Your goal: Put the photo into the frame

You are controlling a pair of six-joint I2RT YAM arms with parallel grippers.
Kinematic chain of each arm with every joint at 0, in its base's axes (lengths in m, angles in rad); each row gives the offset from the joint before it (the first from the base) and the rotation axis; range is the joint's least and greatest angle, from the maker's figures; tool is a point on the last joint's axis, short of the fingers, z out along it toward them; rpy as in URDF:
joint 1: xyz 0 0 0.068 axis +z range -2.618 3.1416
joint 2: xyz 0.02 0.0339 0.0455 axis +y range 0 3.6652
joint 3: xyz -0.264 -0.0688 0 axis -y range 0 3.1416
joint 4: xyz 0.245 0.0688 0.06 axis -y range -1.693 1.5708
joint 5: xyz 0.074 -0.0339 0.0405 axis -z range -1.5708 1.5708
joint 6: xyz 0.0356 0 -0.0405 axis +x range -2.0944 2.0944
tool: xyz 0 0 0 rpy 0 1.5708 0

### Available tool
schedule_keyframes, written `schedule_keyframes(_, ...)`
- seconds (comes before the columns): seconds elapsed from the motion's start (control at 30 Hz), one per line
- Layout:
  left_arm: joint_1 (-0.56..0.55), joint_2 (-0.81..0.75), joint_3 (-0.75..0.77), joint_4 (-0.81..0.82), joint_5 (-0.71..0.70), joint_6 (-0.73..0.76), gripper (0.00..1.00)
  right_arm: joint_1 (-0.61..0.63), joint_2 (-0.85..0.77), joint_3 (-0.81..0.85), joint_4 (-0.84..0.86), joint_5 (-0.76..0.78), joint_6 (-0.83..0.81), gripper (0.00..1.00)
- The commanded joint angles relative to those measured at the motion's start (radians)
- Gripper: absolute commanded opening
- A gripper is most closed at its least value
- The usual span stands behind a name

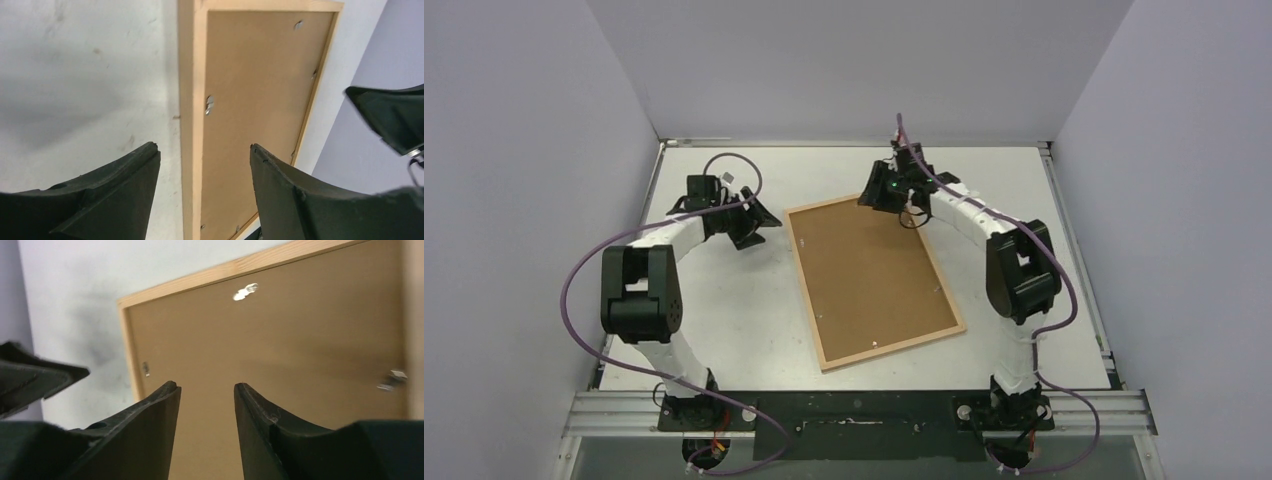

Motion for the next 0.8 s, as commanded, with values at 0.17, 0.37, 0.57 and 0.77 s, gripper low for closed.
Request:
schedule_keyframes(0.17,-0.008,0.215,0.225,0.024,0.052,-0.017,0.39,0.163,0.197,0.119,0.204,-0.115,0.2,0.21)
schedule_keyframes(0.37,-0.012,0.3,0.286,0.001,0.05,-0.042,0.35,0.212,0.305,0.201,0.169,-0.134,0.221,0.18)
schedule_keyframes(0.57,-0.027,0.349,0.302,-0.024,0.06,-0.028,0.34,0.24,0.367,0.246,0.172,-0.166,0.222,0.23)
schedule_keyframes(0.77,-0.032,0.395,0.323,-0.032,0.064,-0.035,0.25,0.262,0.426,0.298,0.142,-0.175,0.21,0.14)
